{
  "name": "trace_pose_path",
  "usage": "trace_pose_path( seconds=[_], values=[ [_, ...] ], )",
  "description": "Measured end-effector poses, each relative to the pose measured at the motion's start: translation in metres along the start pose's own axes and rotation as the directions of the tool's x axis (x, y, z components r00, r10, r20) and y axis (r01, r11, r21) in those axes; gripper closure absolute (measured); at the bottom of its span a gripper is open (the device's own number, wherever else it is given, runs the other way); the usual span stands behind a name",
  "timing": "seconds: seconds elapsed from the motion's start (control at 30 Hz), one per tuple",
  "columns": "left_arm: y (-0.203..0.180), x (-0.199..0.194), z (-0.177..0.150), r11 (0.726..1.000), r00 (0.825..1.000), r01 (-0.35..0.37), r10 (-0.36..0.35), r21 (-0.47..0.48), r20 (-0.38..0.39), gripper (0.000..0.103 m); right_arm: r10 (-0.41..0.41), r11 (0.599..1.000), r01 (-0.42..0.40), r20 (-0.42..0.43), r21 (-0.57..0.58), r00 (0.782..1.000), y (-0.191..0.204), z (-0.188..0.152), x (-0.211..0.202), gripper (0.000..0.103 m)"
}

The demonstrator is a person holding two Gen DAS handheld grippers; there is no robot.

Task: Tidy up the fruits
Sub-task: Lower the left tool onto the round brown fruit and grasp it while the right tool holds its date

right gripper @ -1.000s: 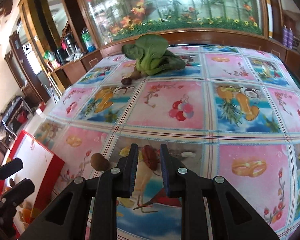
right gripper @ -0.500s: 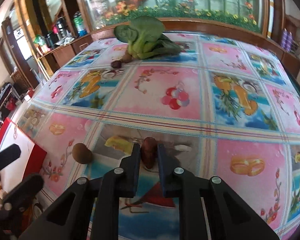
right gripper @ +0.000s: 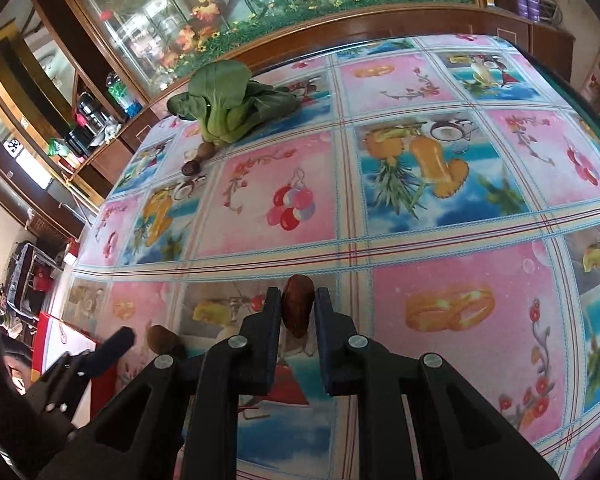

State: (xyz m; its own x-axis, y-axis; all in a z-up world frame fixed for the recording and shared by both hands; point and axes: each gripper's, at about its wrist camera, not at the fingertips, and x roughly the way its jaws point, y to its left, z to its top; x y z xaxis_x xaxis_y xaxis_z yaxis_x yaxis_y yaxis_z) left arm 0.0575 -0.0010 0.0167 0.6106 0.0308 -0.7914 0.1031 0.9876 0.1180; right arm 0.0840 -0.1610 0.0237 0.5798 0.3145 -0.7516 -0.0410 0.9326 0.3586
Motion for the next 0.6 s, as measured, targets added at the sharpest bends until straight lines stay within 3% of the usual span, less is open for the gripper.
trace_pose_path(
  seconds=[0.1,0.17,0.33,0.6],
  values=[
    [0.001,0.009,0.002,0.999,1.000,0.012,-0.012,-0.035,-0.015,0.045,0.000,1.000,0.000,-0.001,0.001,1.000,0.001,0.000,0.001,0.088],
    [0.002,0.016,0.001,0.998,0.999,0.022,-0.023,-0.053,-0.026,0.060,-0.004,1.000,0.004,-0.002,-0.001,1.000,0.001,0.000,0.001,0.088],
    [0.000,0.018,0.000,0.996,0.997,0.067,-0.068,-0.051,-0.024,0.077,-0.003,1.000,0.003,-0.002,-0.012,1.000,0.004,0.000,0.001,0.088],
    [0.002,0.009,-0.007,0.992,0.994,0.106,-0.106,-0.074,0.005,0.077,0.030,0.999,-0.029,0.015,-0.044,0.999,0.018,-0.005,-0.009,0.088]
  ],
)
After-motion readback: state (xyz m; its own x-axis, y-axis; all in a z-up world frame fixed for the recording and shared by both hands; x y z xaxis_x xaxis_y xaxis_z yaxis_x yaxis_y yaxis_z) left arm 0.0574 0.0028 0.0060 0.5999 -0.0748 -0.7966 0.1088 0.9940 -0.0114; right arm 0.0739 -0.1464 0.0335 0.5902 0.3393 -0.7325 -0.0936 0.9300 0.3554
